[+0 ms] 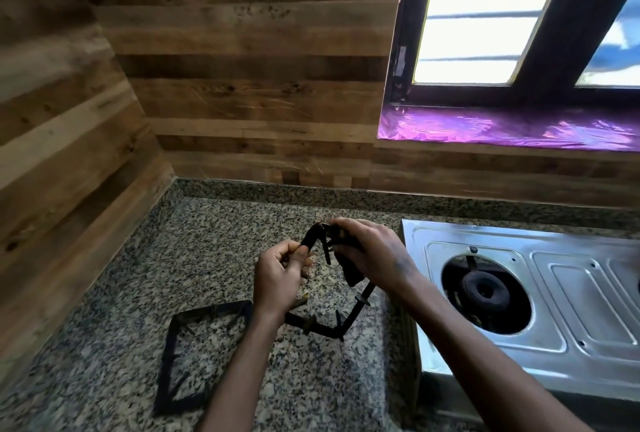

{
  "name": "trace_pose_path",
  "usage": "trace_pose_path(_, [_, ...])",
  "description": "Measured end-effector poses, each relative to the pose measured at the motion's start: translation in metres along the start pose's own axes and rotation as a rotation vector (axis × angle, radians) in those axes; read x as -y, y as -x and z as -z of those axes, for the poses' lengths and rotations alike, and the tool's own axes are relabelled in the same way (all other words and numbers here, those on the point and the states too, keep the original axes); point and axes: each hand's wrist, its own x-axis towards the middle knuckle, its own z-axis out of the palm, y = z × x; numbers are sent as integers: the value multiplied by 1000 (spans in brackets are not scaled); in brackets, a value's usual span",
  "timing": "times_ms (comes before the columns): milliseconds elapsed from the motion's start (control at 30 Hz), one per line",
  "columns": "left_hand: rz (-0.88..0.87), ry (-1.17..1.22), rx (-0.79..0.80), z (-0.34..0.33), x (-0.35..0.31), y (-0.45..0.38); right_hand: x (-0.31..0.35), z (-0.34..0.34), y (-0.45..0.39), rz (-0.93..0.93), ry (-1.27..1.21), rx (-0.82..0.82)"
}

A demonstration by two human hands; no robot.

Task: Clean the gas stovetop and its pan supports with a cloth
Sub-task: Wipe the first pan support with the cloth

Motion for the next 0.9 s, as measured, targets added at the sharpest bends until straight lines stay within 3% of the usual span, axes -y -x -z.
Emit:
trace_pose_path(133, [-16, -71, -15, -3, 5, 2, -8, -8, 1, -228, 69, 46])
trace_pose_path(200, [2, -91, -29, -5, 9, 4, -9, -15, 3, -241, 61, 66])
trace_pose_path(367, [-13, -95, -58, -5, 7, 6, 2, -19, 6, 19, -76, -74])
trace_pose_path(467, [-21, -81, -86, -5, 3, 3, 3, -22, 7, -145, -107, -215])
trace_pose_path(567, [-10, -95, -91, -6, 5, 5, 1, -24, 10, -356, -375, -257])
trace_pose_path(633, [61, -24, -124, -2, 9, 5, -1, -23, 18, -339, -493, -331])
trace_pose_path(700, [117, 61, -164, 4, 12, 1, -5, -22, 27, -272, -453, -389])
trace_pose_path(900, [172, 159, -153, 1, 13, -3, -8, -37, 23, -30, -117, -84])
